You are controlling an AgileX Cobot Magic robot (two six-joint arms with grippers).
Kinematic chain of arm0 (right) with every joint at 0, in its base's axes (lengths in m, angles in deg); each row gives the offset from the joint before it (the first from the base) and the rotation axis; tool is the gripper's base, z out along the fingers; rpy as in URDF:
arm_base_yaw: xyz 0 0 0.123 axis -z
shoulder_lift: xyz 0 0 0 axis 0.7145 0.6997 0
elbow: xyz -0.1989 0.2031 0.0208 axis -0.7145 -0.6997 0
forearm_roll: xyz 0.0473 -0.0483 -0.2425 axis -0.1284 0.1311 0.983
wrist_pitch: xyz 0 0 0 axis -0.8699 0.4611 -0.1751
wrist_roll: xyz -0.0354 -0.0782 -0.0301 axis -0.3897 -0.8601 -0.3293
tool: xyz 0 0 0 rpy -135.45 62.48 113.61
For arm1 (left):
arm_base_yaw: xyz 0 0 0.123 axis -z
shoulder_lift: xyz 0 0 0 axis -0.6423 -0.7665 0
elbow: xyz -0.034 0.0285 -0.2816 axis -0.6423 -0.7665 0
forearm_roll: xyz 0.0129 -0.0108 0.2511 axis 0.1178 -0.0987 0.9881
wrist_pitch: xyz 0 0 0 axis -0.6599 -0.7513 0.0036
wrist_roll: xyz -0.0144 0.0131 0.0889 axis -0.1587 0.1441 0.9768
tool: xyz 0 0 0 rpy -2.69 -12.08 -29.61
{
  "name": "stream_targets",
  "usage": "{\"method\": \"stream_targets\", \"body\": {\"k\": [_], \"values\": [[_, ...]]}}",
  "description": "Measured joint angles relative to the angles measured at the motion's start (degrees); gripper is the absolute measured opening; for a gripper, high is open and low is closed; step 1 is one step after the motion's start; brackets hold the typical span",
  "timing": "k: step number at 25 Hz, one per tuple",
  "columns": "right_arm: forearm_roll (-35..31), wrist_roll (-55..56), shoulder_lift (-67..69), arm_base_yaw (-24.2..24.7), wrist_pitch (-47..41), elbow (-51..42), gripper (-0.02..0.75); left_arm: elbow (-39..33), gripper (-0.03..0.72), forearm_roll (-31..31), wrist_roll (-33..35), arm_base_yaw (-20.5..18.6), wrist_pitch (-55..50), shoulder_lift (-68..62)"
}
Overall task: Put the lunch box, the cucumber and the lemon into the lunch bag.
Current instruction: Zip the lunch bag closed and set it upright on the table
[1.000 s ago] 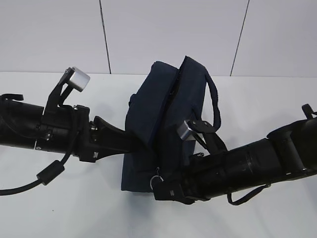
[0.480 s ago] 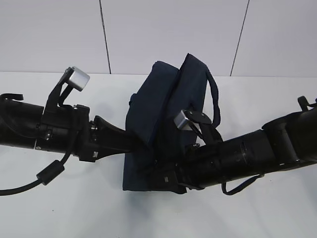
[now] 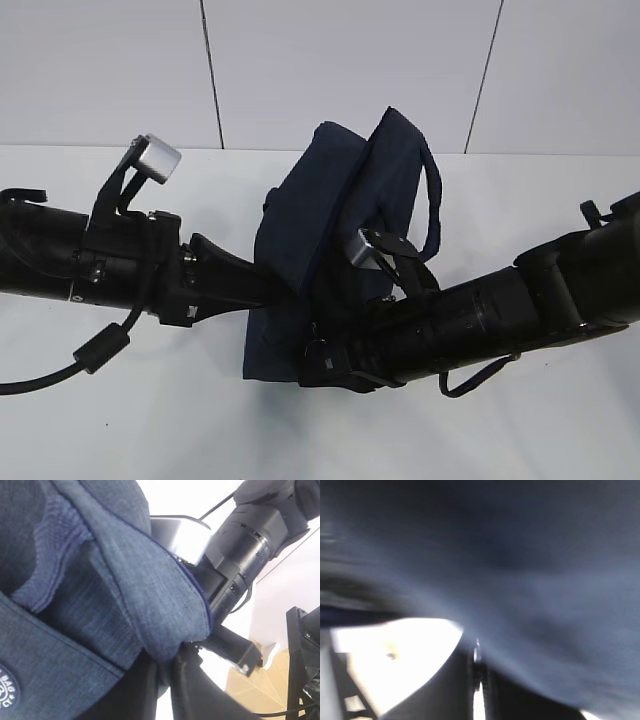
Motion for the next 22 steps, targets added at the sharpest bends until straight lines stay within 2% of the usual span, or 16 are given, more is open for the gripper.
{"method": "stream_targets", "body": {"k": [9,22], "values": [[0.09,0.00,0.13,0.00,-4.88,0.12,0.020,0.00,0.013,0.00,0.00,0.00,-0.09,0.00],[1.25,0.00,0.13,0.00,-4.58,0.12,0.022,0.00,0.013,0.00,0.00,0.00,-0.09,0.00]]}}
